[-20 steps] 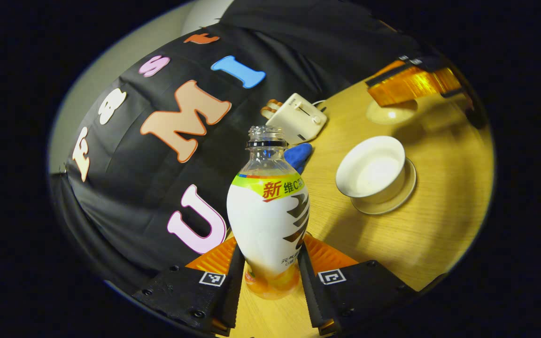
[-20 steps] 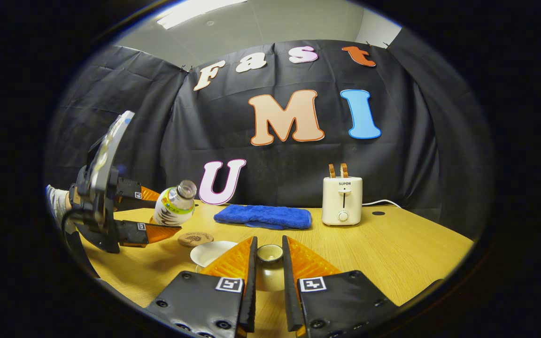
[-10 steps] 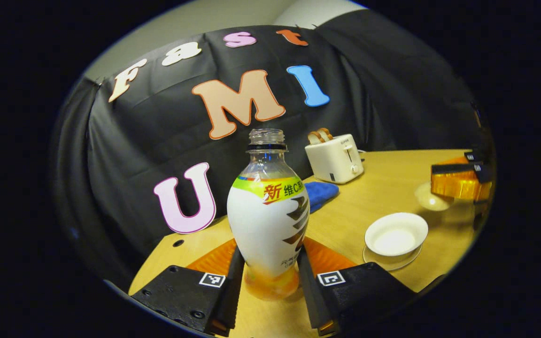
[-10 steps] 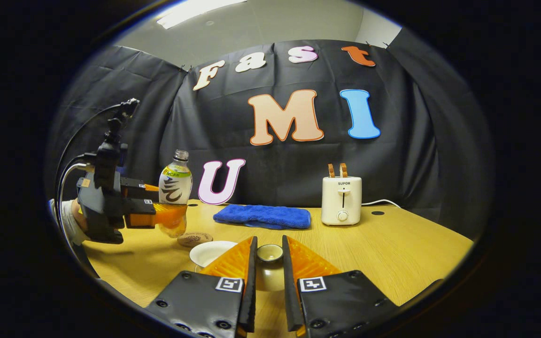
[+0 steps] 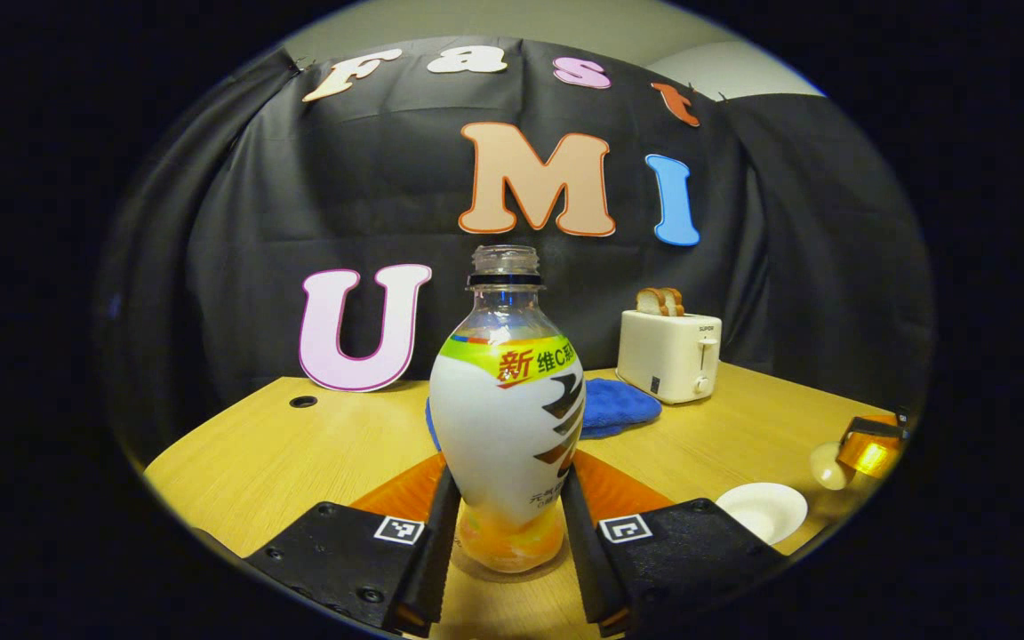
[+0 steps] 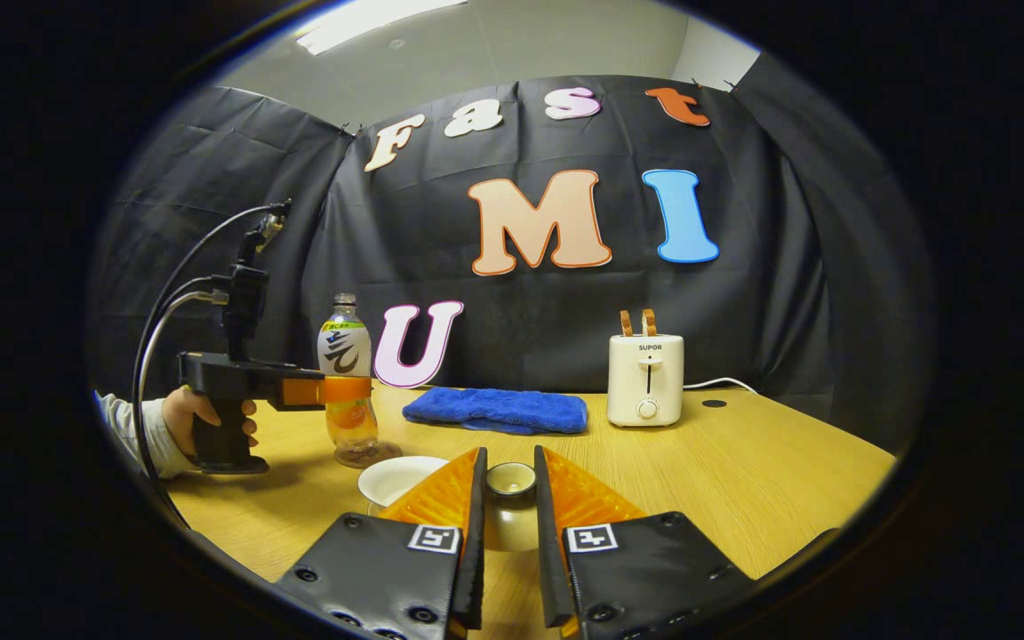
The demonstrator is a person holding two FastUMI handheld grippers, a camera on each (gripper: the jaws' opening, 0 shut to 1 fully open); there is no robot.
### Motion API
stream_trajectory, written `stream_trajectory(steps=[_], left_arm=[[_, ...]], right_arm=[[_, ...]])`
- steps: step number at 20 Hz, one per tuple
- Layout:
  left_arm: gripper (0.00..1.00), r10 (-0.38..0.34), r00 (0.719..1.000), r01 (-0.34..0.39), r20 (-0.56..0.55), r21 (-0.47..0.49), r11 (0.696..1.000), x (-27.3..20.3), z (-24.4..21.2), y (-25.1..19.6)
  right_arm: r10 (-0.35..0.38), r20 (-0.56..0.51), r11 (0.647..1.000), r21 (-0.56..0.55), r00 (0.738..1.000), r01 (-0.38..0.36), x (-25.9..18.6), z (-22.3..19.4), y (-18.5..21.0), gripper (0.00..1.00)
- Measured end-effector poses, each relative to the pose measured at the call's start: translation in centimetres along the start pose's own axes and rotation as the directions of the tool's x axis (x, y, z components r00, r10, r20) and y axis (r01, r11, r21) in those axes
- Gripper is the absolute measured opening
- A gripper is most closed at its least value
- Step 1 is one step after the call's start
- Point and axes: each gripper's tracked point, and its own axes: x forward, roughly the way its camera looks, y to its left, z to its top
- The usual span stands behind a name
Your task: Open the teacup lid with one hand, grasp the water bottle and pour water into the teacup with the other hand; after pouring, place the water bottle on the coaster and then close the teacup lid.
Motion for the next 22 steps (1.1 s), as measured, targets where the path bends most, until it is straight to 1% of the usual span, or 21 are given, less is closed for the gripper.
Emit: stream_trajectory(steps=[2,5,9,12,13,18,19,20,22], left_arm=[[0.57,-0.005,1.000,0.005,-0.006,0.004,1.000,0.9,-0.3,-0.1],[0.57,-0.005,1.000,0.005,-0.002,0.008,1.000,1.7,-0.4,-0.1],[0.58,-0.013,1.000,0.013,-0.025,-0.002,1.000,1.9,-1.2,-0.4],[0.61,-0.009,1.000,0.008,-0.019,-0.008,1.000,2.2,-1.2,-0.3],[0.64,-0.007,1.000,0.007,-0.013,-0.008,1.000,2.1,-1.0,-0.3],[0.68,0.005,0.999,-0.006,-0.031,-0.015,1.000,2.0,-1.7,0.2],[0.70,0.006,1.000,-0.006,-0.029,-0.015,1.000,1.9,-1.7,0.2],[0.72,0.009,1.000,-0.010,-0.028,-0.013,1.000,1.9,-1.7,0.2],[0.74,0.011,0.999,-0.012,-0.031,-0.008,1.000,1.8,-1.9,0.3]], right_arm=[[0.000,0.000,1.000,0.000,1.000,0.000,0.0,0.0,0.0,0.30],[-0.002,0.001,1.000,0.000,1.000,0.002,0.0,0.0,-0.1,0.29],[-0.003,0.000,1.000,0.000,1.000,0.003,0.0,-0.1,0.0,0.30],[-0.004,0.000,1.000,0.000,1.000,0.004,-0.1,0.0,-0.1,0.29],[-0.005,0.000,1.000,0.000,1.000,0.005,0.0,0.0,-0.1,0.29],[-0.012,-0.001,1.000,0.000,1.000,0.012,0.0,0.0,-0.2,0.30],[-0.013,-0.001,1.000,0.000,1.000,0.013,-0.1,0.0,-0.2,0.29],[-0.015,0.000,1.000,-0.001,1.000,0.015,-0.1,0.0,-0.2,0.30],[-0.017,0.000,1.000,0.000,1.000,0.017,0.0,0.0,-0.3,0.30]])
